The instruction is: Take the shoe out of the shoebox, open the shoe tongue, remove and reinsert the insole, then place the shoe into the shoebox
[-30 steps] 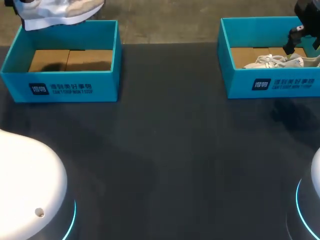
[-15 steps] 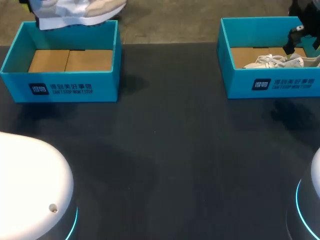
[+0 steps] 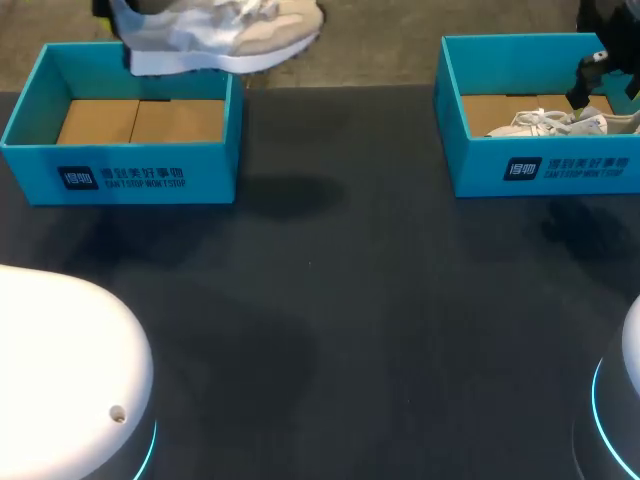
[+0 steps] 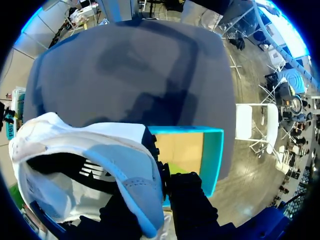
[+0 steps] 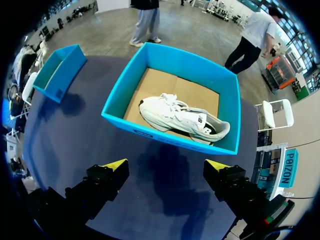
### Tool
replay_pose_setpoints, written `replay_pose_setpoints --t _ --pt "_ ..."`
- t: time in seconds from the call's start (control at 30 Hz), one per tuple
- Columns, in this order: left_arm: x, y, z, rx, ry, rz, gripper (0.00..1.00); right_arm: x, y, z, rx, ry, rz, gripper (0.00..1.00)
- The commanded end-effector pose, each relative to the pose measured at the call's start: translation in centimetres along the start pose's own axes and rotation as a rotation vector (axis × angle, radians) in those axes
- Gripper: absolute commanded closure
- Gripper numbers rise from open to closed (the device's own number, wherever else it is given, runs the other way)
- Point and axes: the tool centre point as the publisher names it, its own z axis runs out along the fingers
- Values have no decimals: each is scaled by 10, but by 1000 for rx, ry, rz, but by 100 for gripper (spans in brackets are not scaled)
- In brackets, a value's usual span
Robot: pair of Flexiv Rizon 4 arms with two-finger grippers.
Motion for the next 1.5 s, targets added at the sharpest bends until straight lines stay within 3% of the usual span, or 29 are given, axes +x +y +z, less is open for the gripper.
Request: replay_pose_setpoints --t 0.03,0.5,1.1,1.33,1.5 --pt "-21 -18 -1 -31 11 23 100 0 0 0 -1 -1 1 0" --pt "-80 -92 5 -11 -10 63 100 0 0 0 -1 -1 1 0" --pt "-135 -185 30 43 -9 93 100 0 0 0 -1 -1 1 0" --pt "-160 -211 48 75 14 91 100 0 0 0 -1 -1 1 0" --pt "-168 -224 53 81 16 82 100 0 0 0 -1 -1 1 0"
